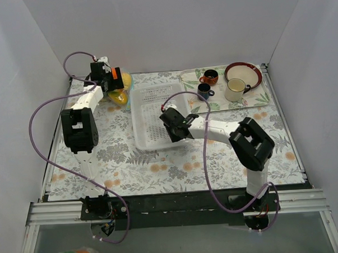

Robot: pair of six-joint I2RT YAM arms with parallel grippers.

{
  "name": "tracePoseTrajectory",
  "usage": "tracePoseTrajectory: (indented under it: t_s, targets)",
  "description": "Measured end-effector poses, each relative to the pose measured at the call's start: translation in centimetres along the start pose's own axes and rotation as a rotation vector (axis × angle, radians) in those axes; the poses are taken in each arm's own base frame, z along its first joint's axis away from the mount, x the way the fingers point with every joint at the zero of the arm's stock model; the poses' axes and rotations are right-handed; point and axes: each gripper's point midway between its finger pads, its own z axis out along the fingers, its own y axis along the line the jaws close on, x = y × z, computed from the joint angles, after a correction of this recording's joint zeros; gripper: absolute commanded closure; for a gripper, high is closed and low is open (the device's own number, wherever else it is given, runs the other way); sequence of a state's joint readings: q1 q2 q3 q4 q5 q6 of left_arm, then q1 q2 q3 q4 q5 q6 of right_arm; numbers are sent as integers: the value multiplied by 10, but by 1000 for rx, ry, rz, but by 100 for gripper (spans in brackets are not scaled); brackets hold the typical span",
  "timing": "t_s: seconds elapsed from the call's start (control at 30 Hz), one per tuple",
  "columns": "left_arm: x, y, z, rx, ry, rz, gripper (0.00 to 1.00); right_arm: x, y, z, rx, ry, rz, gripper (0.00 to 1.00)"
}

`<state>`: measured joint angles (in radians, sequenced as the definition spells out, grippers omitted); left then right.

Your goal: Open the zip-top bag and remove the fake food

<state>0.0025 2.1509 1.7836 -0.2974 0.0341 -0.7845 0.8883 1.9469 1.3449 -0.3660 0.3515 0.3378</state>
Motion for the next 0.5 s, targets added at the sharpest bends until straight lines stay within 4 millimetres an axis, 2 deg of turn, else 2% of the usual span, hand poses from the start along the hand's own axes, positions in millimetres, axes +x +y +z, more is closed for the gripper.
tracePoseTrajectory:
  t_s: [0.07, 0.2, 0.27, 0.47, 0.5]
  targets:
    - [6, -4, 3, -14, -5, 39, 2, 11, -5, -17, -4, -2, 20, 66]
    - [20, -13, 3, -38, -8, 119, 9, 41, -13, -55, -19, -15, 69, 76]
    - [25, -16, 1, -41, -5, 145, 12, 56, -17, -68, -19, -11, 101, 79]
    - [44, -17, -8, -38, 18, 197, 15, 132, -37, -102, -3, 40, 181, 84]
    - [47, -16, -9, -39, 21, 202, 19, 142, -40, -108, -4, 47, 197, 85]
